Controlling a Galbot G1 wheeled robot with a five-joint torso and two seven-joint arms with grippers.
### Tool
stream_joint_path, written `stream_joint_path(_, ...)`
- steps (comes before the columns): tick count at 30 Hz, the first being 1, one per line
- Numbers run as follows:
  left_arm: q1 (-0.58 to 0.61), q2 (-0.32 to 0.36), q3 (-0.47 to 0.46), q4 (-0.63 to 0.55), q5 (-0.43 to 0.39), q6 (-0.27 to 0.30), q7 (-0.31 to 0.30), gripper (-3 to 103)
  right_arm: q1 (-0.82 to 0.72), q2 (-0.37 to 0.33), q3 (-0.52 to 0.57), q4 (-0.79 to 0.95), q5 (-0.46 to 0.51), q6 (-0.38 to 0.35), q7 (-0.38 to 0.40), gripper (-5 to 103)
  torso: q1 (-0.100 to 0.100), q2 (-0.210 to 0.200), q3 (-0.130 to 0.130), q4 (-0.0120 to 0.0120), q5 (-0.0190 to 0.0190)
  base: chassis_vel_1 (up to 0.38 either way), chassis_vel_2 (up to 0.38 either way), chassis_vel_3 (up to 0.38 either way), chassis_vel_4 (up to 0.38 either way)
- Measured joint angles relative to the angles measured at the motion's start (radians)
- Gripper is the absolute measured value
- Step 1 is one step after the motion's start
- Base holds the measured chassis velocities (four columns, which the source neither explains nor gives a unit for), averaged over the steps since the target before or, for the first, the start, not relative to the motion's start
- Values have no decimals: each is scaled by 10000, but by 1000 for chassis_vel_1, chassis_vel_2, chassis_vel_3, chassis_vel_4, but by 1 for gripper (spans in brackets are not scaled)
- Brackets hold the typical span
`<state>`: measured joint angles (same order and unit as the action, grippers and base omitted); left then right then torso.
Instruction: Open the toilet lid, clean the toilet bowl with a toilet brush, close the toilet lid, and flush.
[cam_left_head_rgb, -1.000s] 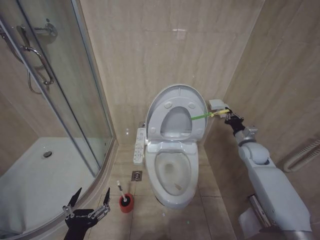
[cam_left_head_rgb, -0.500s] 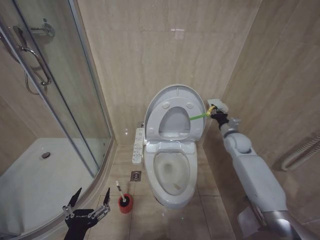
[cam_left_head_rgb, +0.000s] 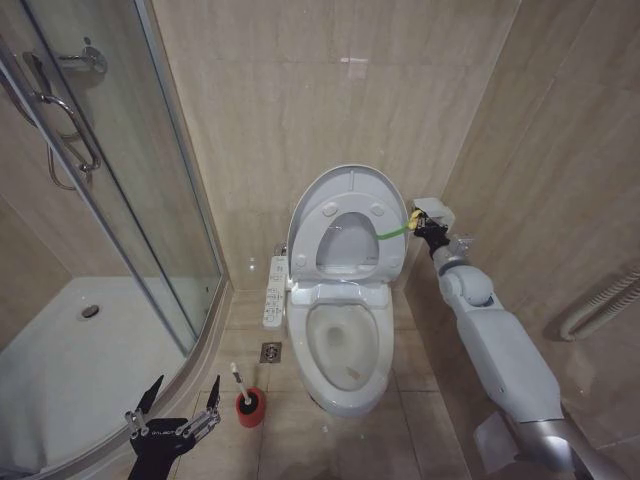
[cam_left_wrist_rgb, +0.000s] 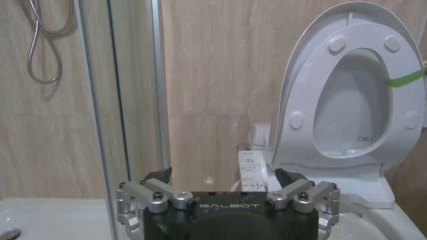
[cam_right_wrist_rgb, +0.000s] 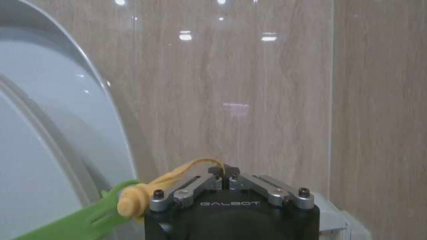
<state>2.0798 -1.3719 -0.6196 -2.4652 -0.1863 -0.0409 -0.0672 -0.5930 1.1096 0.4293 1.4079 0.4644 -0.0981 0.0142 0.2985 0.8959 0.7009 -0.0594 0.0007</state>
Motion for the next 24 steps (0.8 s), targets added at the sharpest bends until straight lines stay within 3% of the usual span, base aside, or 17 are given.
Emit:
stream_joint_path(15,-1,0,0,0,0,0,0,100,-181,-133,440,-10,-335,356,111,1,7,-1,2,-1,1,-49,49,53,-55)
stream_joint_path(24,0,0,0,0,0,0,0,100,-54,-103,413,-140,-354,103,225,1,-4,1,-1,-4,1,6,-13,-10,3)
